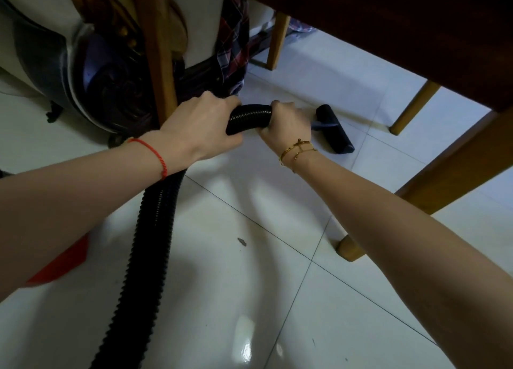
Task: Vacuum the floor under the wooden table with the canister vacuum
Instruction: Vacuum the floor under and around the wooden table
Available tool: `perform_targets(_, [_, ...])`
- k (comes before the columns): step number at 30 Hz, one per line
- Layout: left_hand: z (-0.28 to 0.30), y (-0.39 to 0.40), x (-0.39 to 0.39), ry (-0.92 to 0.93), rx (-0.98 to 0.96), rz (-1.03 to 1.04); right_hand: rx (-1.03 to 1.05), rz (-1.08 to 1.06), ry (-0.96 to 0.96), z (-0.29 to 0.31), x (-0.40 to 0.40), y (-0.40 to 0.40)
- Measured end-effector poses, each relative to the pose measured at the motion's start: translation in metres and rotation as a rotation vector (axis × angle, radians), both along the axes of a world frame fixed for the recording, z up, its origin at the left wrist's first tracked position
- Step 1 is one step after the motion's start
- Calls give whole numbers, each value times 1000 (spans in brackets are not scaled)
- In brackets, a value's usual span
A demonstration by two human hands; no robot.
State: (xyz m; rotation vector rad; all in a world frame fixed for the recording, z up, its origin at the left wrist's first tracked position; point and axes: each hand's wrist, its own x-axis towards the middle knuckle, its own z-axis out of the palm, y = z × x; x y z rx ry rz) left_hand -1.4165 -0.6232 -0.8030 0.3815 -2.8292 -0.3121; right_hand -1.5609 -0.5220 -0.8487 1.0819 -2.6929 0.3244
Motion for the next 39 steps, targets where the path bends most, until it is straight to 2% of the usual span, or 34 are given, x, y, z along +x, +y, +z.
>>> perform_targets(8, [-18, 16, -67, -27, 20, -80, 54, -157, 12, -14, -53, 26])
perform_targets(13, [-34, 26, -112, -1, 50, -129, 14, -206, -1, -27, -93, 42])
perform_targets(23, [-57, 47, -177, -85, 136, -99, -2, -275, -66, -49, -152, 56])
perform_targets(31, [-60, 41, -176, -76, 143, -91, 8, -250, -39, -52, -153, 49])
perform_targets(39, [-55, 20, -125, -33, 93, -65, 32, -154, 49, -48, -111, 27])
